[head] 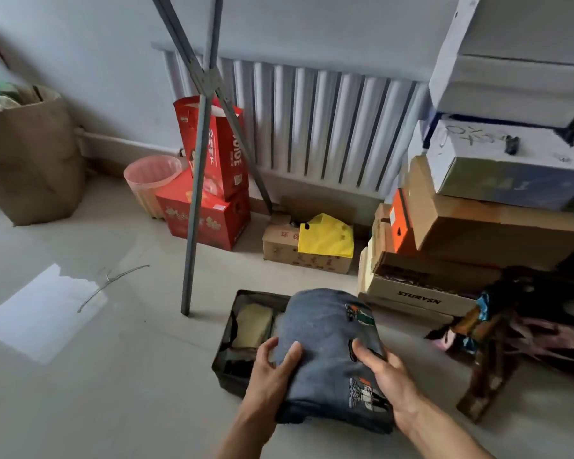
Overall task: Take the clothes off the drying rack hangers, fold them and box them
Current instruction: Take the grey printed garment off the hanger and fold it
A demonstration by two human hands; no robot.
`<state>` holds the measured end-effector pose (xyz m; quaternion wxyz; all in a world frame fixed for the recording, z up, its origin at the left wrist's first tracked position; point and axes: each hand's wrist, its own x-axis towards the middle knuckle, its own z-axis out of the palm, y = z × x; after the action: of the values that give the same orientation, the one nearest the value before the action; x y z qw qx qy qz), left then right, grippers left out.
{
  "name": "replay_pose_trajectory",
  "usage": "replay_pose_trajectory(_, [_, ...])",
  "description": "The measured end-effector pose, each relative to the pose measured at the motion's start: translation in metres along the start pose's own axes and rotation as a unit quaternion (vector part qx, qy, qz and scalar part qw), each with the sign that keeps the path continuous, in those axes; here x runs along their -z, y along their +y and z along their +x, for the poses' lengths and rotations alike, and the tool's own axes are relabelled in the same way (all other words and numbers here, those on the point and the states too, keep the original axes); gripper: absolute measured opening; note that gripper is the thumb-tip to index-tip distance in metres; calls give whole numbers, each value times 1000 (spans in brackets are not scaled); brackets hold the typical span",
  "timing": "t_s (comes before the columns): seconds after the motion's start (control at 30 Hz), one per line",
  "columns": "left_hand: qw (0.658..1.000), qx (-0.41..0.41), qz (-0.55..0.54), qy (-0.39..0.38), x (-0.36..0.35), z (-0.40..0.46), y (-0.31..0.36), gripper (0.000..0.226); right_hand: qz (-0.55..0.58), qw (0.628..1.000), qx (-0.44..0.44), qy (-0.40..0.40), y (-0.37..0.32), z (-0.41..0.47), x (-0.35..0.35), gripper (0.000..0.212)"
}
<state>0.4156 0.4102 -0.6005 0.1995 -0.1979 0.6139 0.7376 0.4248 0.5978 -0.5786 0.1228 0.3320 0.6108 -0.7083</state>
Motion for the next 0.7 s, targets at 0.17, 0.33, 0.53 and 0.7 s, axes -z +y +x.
replay_pose_trajectory(0.17, [998,48,3,-45,5,70,-76,43,-17,998,-52,23,49,74,9,48])
replay_pose_trajectory(0.33, [996,70,-6,-62,12,138,-126,32,-60,994,-87,23,96,161,9,49])
replay_pose_trajectory(0.53, [996,28,-4,-87,33,221,-163,52,-75,994,-81,-16,129,246,0,14])
replay_pose_trajectory(0.7, [998,-11,13,-67,52,275,-185,57,11,997,-55,-53,147,297,-24,40])
